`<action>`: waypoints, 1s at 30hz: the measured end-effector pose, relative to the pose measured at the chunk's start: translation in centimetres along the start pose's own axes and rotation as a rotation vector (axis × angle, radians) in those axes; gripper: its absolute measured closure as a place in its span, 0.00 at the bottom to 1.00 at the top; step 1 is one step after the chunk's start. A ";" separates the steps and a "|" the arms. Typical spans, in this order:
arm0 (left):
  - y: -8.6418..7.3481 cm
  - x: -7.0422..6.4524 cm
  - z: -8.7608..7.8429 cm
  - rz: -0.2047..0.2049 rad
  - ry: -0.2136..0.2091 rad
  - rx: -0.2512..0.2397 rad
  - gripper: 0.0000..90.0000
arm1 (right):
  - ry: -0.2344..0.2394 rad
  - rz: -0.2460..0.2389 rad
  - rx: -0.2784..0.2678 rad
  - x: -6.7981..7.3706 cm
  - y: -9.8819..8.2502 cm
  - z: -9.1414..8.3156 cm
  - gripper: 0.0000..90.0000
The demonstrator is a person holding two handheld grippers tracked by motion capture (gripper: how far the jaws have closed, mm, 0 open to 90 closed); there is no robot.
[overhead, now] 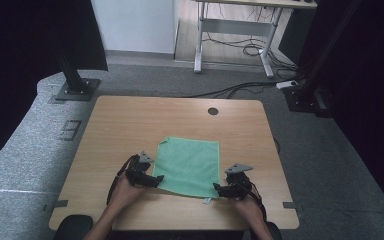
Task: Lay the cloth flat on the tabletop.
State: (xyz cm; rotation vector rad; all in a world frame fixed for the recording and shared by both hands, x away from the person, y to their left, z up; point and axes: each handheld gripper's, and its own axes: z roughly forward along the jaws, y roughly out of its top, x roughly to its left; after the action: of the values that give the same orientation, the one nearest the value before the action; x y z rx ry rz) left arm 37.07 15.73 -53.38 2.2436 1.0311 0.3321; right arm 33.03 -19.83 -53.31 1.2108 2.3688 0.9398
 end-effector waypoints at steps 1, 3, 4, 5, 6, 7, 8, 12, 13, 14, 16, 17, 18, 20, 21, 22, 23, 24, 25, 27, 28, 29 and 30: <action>0.0 0.0 0.0 0.000 0.000 0.000 0.12 | 0.000 0.000 0.000 0.0 0.0 0.0 0.31; 0.5 0.6 -0.1 -0.002 0.027 -0.015 0.12 | -0.021 -0.018 0.019 0.0 -0.1 0.4 0.30; 0.7 1.0 -0.1 -0.004 0.031 -0.021 0.12 | -0.035 -0.028 0.032 0.0 -0.3 0.5 0.30; 1.2 1.7 0.3 -0.018 0.040 -0.029 0.12 | -0.035 -0.022 0.029 -0.3 -0.7 0.5 0.29; 1.4 2.1 0.6 -0.019 0.040 -0.028 0.12 | -0.036 -0.010 0.028 -0.5 -0.8 0.4 0.29; 1.6 2.4 0.9 -0.023 0.039 -0.028 0.12 | -0.045 -0.013 0.028 -0.7 -0.9 0.3 0.29; 1.9 2.6 1.3 -0.026 0.041 -0.028 0.12 | -0.051 -0.017 0.027 -0.8 -1.0 0.2 0.29; 3.0 3.2 2.4 -0.014 0.055 -0.033 0.12 | -0.033 0.009 0.018 -1.2 -1.2 0.2 0.28; 4.0 3.4 2.9 -0.008 0.063 -0.047 0.13 | -0.020 0.022 0.012 -1.4 -1.4 0.3 0.28; 4.4 3.5 3.2 -0.004 0.071 -0.055 0.13 | -0.021 0.021 0.009 -1.4 -1.4 0.3 0.27; 5.0 3.7 3.5 0.002 0.083 -0.057 0.13 | -0.021 0.021 0.007 -1.5 -1.4 0.3 0.27; 5.9 4.0 3.9 -0.001 0.101 -0.067 0.14 | -0.021 0.020 0.002 -1.5 -1.5 0.3 0.27; 5.9 4.0 3.9 -0.001 0.101 -0.067 0.14 | -0.021 0.020 0.002 -1.5 -1.5 0.3 0.27; 6.7 4.5 4.5 -0.011 0.113 -0.075 0.14 | -0.019 0.021 -0.002 -1.5 -1.6 0.3 0.27; 7.2 5.0 5.1 -0.024 0.113 -0.079 0.14 | -0.019 0.021 -0.007 -1.5 -1.6 0.3 0.27; 7.2 5.0 5.1 -0.024 0.113 -0.079 0.14 | -0.019 0.021 -0.007 -1.5 -1.6 0.3 0.27; 7.5 5.3 5.5 -0.028 0.122 -0.078 0.15 | -0.017 0.019 -0.010 -1.5 -1.6 0.3 0.27; 7.7 5.5 5.9 -0.032 0.129 -0.076 0.15 | -0.017 0.018 -0.011 -1.5 -1.7 0.3 0.27; 7.9 5.8 6.4 -0.036 0.138 -0.066 0.15 | -0.017 0.018 -0.013 -1.5 -1.7 0.3 0.27; 8.0 6.2 7.0 -0.038 0.164 -0.055 0.15 | -0.016 0.017 -0.016 -1.5 -1.7 0.3 0.27; 8.0 6.6 7.2 -0.048 0.170 -0.057 0.16 | -0.016 0.018 -0.016 -1.5 -1.7 0.3 0.27; 8.0 6.9 7.3 -0.058 0.171 -0.060 0.15 | -0.016 0.017 -0.018 -1.5 -1.7 0.3 0.27; 7.9 7.3 7.3 -0.077 0.173 -0.067 0.16 | -0.016 0.018 -0.018 -1.5 -1.8 0.3 0.27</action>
State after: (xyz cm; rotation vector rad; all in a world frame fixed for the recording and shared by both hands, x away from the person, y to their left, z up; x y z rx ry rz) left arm 49.96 14.05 -54.10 2.1379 1.1743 0.5268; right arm 33.04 -21.70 -54.72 1.2298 2.3360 0.9515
